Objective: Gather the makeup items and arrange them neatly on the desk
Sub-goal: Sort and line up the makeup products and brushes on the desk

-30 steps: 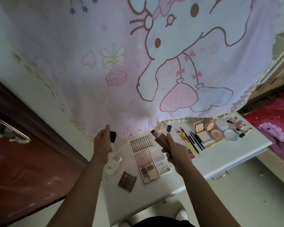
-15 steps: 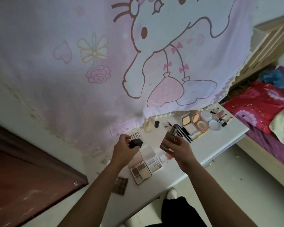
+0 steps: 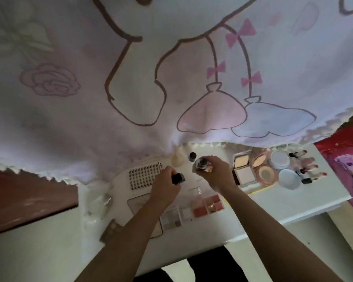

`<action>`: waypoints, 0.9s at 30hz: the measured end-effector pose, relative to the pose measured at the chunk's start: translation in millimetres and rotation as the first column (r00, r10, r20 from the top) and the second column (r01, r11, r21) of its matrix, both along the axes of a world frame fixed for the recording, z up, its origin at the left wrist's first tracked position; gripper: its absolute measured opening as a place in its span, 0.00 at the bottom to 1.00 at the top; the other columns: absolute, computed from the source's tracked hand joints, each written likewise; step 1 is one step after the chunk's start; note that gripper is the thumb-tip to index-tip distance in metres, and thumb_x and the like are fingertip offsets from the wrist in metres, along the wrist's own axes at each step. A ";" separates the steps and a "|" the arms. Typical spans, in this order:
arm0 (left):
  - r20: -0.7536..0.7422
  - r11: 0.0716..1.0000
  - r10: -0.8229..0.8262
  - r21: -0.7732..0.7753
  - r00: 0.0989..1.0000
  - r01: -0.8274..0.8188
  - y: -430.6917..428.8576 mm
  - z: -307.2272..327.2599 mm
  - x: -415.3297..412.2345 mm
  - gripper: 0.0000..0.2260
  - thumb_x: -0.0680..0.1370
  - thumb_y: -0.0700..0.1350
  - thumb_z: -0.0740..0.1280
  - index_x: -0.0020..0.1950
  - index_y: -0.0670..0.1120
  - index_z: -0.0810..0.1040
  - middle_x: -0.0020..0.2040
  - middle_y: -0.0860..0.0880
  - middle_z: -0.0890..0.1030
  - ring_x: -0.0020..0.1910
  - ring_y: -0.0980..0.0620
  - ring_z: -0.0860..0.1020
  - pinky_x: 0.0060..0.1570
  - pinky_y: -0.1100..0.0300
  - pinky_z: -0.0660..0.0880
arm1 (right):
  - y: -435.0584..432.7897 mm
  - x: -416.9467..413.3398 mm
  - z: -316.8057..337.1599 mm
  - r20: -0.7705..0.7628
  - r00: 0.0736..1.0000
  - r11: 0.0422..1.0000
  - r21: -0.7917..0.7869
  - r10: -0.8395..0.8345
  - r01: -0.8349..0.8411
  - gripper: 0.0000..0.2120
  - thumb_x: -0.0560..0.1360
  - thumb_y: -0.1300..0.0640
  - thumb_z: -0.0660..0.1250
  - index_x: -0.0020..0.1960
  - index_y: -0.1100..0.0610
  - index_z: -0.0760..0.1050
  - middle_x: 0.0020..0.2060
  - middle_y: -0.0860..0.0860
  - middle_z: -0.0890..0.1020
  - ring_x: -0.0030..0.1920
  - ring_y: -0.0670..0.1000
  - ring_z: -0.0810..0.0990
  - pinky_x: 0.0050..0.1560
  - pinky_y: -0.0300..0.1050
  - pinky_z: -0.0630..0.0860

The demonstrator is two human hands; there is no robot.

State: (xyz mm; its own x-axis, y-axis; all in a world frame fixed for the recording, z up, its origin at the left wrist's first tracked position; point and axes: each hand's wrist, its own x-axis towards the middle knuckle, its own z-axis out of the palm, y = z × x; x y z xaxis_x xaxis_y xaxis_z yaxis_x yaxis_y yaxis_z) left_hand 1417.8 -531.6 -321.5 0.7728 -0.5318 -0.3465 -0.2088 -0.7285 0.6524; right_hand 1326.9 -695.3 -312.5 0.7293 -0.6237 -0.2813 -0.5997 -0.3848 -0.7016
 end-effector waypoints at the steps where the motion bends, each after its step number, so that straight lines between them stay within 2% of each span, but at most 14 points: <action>1: 0.032 1.000 -0.002 0.026 0.999 0.001 -6.1 -5.2 -1.3 0.09 0.71 0.38 0.70 0.47 0.46 0.74 0.42 0.50 0.78 0.41 0.50 0.76 0.35 0.59 0.69 | -3.3 3.8 -5.2 -0.033 0.998 0.998 -0.001 0.055 -0.055 0.17 0.70 0.51 0.77 0.58 0.50 0.80 0.52 0.48 0.82 0.51 0.49 0.81 0.54 0.42 0.75; 3: 0.092 0.997 -0.003 0.075 0.996 -0.004 -15.5 -16.8 -1.9 0.07 0.72 0.37 0.69 0.48 0.45 0.75 0.43 0.49 0.79 0.42 0.49 0.77 0.39 0.55 0.72 | -8.6 11.1 -15.9 -0.089 0.984 0.988 -0.006 0.154 -0.155 0.19 0.72 0.53 0.76 0.62 0.51 0.79 0.55 0.48 0.82 0.52 0.49 0.81 0.52 0.39 0.73; 7: 0.122 0.991 0.002 0.129 0.992 -0.018 -25.9 -33.7 -1.6 0.07 0.74 0.36 0.66 0.51 0.44 0.76 0.46 0.46 0.81 0.45 0.45 0.78 0.43 0.52 0.74 | -13.7 19.0 -32.5 -0.136 0.965 0.974 0.002 0.223 -0.225 0.19 0.73 0.53 0.75 0.64 0.51 0.78 0.56 0.49 0.81 0.53 0.50 0.82 0.54 0.43 0.76; 10: 0.107 0.985 -0.012 0.174 0.994 -0.007 -32.7 -38.0 -0.3 0.12 0.75 0.36 0.65 0.57 0.44 0.75 0.52 0.44 0.80 0.50 0.44 0.78 0.49 0.50 0.75 | -17.4 21.3 -35.5 -0.131 0.970 0.979 0.037 0.205 -0.201 0.20 0.73 0.55 0.75 0.64 0.51 0.77 0.56 0.49 0.81 0.52 0.50 0.82 0.53 0.41 0.75; 13: 0.061 0.975 -0.040 0.221 0.997 0.026 -28.6 -30.1 0.2 0.18 0.76 0.36 0.67 0.66 0.45 0.72 0.60 0.45 0.77 0.57 0.46 0.77 0.55 0.52 0.75 | -19.4 21.7 -30.5 -0.181 0.964 0.980 0.073 0.194 -0.183 0.28 0.72 0.64 0.71 0.70 0.51 0.72 0.61 0.51 0.79 0.58 0.51 0.79 0.59 0.46 0.76; 16: 0.083 0.985 -0.003 0.173 0.997 -0.011 -13.5 -11.0 1.1 0.16 0.77 0.42 0.67 0.65 0.47 0.73 0.60 0.49 0.77 0.56 0.49 0.77 0.54 0.52 0.77 | -19.0 20.2 -15.2 -0.197 0.973 0.990 0.100 0.118 -0.100 0.32 0.72 0.70 0.65 0.73 0.51 0.67 0.65 0.52 0.75 0.61 0.52 0.77 0.59 0.44 0.75; 19: 0.232 0.994 0.018 0.103 0.972 -0.043 9.2 12.8 9.4 0.07 0.79 0.50 0.64 0.53 0.51 0.78 0.48 0.55 0.81 0.46 0.53 0.79 0.44 0.55 0.78 | -5.4 18.0 7.0 -0.022 0.995 0.995 -0.034 -0.095 0.095 0.24 0.75 0.67 0.61 0.70 0.52 0.71 0.64 0.52 0.74 0.55 0.53 0.79 0.49 0.43 0.72; 21: 0.332 0.997 0.042 0.049 0.942 -0.061 31.7 27.9 21.9 0.07 0.79 0.51 0.63 0.48 0.51 0.79 0.43 0.55 0.80 0.42 0.54 0.78 0.41 0.57 0.76 | 14.1 21.2 23.4 0.166 0.961 0.960 -0.136 -0.220 0.243 0.18 0.78 0.63 0.61 0.67 0.53 0.73 0.63 0.53 0.72 0.54 0.54 0.78 0.45 0.43 0.71; 24: 0.452 0.998 0.058 -0.016 0.890 -0.057 73.4 42.5 43.9 0.07 0.79 0.48 0.64 0.46 0.47 0.79 0.42 0.51 0.80 0.40 0.52 0.76 0.40 0.56 0.75 | 51.0 31.2 41.5 0.371 0.907 0.921 -0.247 -0.197 0.301 0.14 0.79 0.58 0.63 0.65 0.54 0.74 0.61 0.53 0.72 0.55 0.54 0.77 0.46 0.47 0.76; 27: 0.487 0.998 0.068 -0.042 0.871 -0.054 126.4 45.1 63.6 0.04 0.78 0.45 0.66 0.46 0.46 0.80 0.43 0.49 0.80 0.43 0.49 0.76 0.42 0.57 0.72 | 98.5 44.1 51.0 0.396 0.912 0.928 -0.291 -0.103 0.231 0.14 0.78 0.56 0.64 0.64 0.52 0.73 0.59 0.52 0.73 0.53 0.53 0.78 0.50 0.47 0.77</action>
